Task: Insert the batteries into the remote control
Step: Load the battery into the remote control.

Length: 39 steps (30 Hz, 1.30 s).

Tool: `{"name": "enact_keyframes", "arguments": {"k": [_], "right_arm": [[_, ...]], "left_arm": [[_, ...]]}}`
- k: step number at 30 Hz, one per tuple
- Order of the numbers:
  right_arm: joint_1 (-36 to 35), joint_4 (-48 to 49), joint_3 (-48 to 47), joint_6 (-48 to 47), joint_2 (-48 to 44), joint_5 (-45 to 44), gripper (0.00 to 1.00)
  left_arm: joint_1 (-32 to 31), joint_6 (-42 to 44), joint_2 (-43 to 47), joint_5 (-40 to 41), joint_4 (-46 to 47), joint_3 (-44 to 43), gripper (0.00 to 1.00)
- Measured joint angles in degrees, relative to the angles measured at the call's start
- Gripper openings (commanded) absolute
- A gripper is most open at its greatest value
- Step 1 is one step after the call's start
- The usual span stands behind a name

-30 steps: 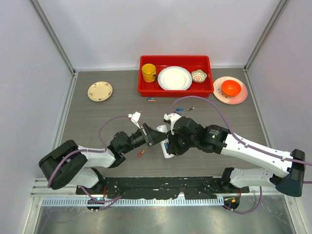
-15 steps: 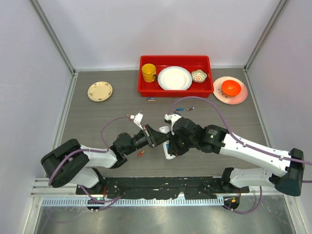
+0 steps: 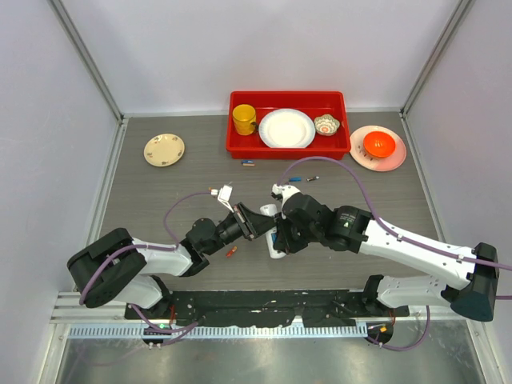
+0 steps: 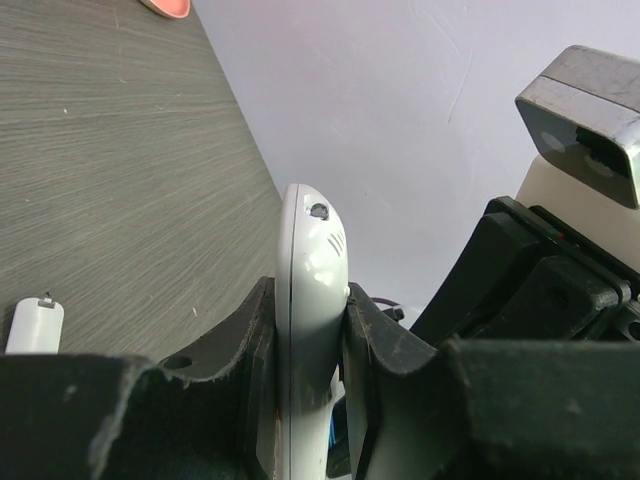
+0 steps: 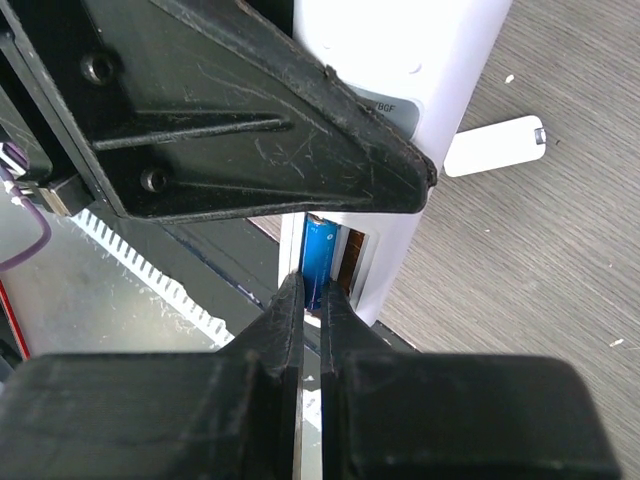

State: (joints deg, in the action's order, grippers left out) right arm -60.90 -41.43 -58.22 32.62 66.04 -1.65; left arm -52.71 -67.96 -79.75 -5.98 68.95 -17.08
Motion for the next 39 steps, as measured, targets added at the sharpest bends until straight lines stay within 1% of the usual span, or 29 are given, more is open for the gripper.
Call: {"name": "enact_keyframes", "arguments": {"k": [11,16,21,26,35,39], "right_arm": [[0.07,1.22,0.02,2.05,2.54,-0.02,0.01],[0.07,1.70,0.02,2.91,3.28,-0.02,0.05],[0.31,2.75,0.04,3.76,3.93,0.26,0.12],[0.42,3.39,0.07,4.13,4.79,0.50,0.13],[0.59,4.11,0.07,4.90,5.70,0.63,0.22],[0.66,4.33,0.07,5.05,6.08,0.90,0.24]], "left_arm": [[-0.35,2.16,0.00,2.23,-0.68,0.52,0.00],[-1.01,2.49,0.00,4.68,-0.61,1.22,0.00],[-1.07,2.47,0.02,6.40,-0.15,1.86,0.00],[-1.14,2.51,0.09,7.50,0.02,2.45,0.00],[-1.14,2.69,0.11,8.44,0.00,2.82,0.00],[-1.18,2.73,0.11,8.50,0.02,3.10,0.00]]}}
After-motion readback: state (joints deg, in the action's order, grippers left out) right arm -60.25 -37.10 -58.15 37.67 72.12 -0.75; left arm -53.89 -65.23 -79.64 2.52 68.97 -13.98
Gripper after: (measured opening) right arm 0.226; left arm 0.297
